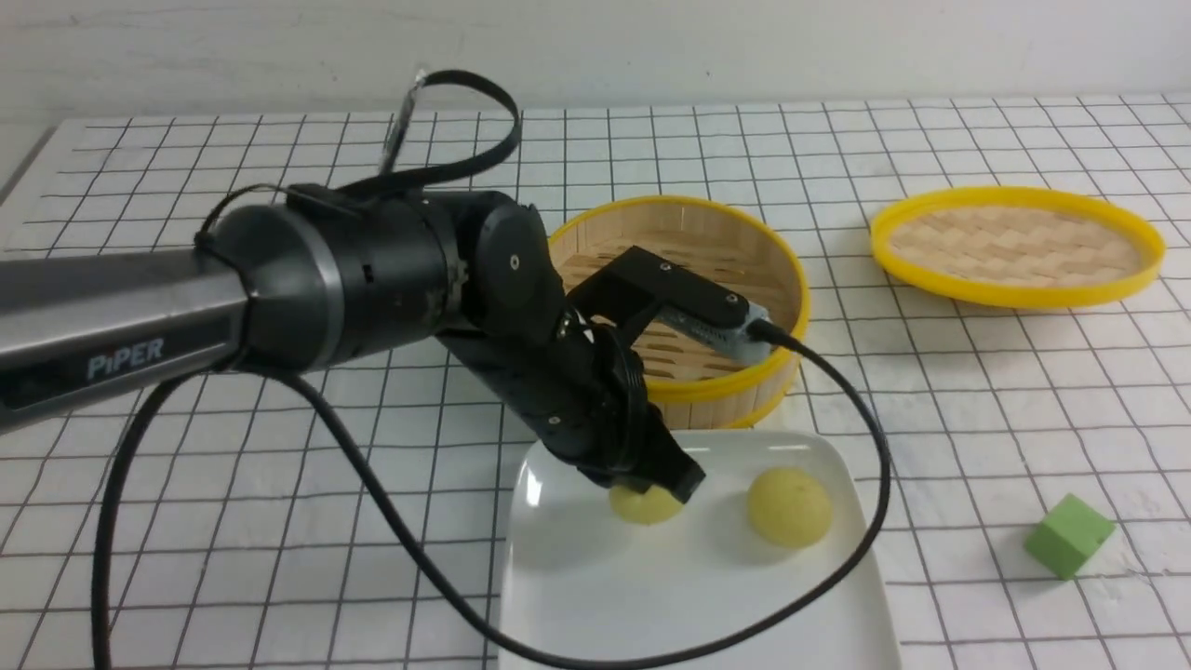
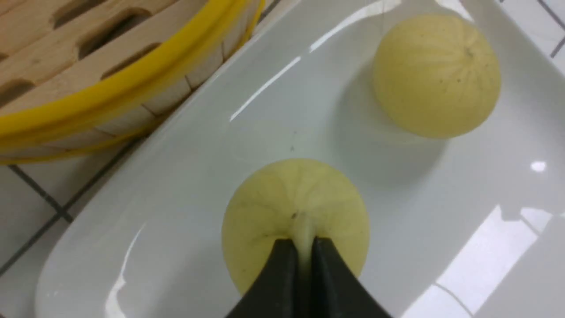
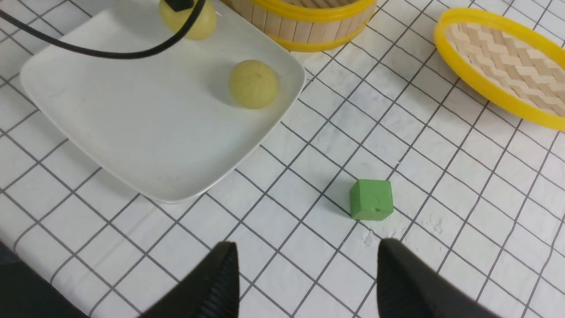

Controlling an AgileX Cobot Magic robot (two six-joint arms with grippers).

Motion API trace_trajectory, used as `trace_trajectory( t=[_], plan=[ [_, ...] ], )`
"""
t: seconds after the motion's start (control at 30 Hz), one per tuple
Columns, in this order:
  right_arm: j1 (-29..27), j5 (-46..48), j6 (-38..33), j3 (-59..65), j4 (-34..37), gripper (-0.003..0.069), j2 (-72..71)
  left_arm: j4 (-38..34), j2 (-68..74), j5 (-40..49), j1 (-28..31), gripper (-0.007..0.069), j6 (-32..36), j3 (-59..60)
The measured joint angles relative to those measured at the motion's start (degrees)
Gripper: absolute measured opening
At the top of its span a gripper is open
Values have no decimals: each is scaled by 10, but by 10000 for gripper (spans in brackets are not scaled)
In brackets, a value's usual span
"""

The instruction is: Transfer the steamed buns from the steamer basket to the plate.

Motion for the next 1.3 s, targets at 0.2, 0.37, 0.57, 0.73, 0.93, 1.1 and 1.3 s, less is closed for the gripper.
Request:
trace_trajectory(
  t=[0.2,0.37,0.57,0.73,0.93,1.1,1.3],
  plan=[
    [0,0,0,0,0,425,0,-16,37,-3,0,34,16,0],
    [0,0,0,0,0,425,0,-18,42,12,0,85,17,-9],
    [0,0,0,0,0,425,0,-19,30,71,0,303,6,-48],
    [0,1,0,0,0,425,0,-19,13,115,0,505,-10,-77],
    [0,1,0,0,0,425,0,3,-53,179,0,589,-32,-117],
    [0,-18,1,0,0,425,-2,83,-140,211,0,538,-72,-144],
    [0,-149,39,0,-12,425,-13,280,-290,192,0,501,-231,-156]
  ],
)
